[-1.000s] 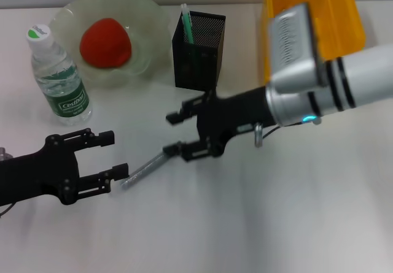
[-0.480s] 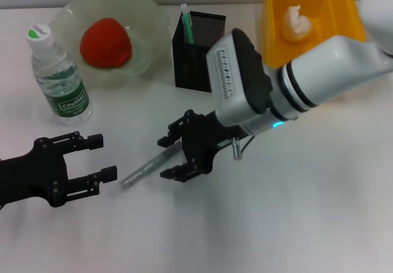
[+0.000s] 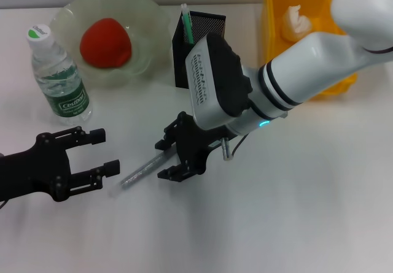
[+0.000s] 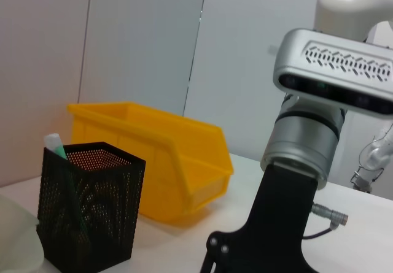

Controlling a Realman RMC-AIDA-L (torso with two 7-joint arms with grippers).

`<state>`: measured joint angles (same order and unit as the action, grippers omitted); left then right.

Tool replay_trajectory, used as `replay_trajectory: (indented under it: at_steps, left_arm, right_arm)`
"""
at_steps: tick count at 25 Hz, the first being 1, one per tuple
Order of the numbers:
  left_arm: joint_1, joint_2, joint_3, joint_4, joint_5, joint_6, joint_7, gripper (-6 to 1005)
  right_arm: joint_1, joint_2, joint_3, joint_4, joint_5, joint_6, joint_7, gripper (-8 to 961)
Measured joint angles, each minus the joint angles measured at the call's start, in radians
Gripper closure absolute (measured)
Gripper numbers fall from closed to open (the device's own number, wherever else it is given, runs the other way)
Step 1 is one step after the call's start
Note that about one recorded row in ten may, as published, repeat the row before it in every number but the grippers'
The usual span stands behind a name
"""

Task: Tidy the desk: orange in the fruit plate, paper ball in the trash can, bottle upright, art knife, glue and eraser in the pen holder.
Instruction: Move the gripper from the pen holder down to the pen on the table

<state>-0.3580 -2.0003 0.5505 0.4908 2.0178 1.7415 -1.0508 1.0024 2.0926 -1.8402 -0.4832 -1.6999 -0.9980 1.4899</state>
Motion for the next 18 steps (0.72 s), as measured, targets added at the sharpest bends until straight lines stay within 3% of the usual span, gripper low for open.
replay_trajectory:
  at_steps: [6,8,18]
  left_arm:
    - [-0.003,-0.006,-0.02,0.0,-0.001,-0.002,0.0,291]
    - [-0.003,-0.007,-0.023,0.0,-0.001,-0.002,0.0,291]
    - [-0.007,-0.018,-0.036,0.0,-0.002,-0.002,0.0,292]
  right_arm:
    - [0.017,0.0,-0.041,0.008,0.039,0.034,0.009,399]
    - [0.02,0.0,-0.042,0.01,0.04,0.034,0.011,500]
    - [0.03,0.0,-0.096,0.018,0.04,0.048,0.024,566]
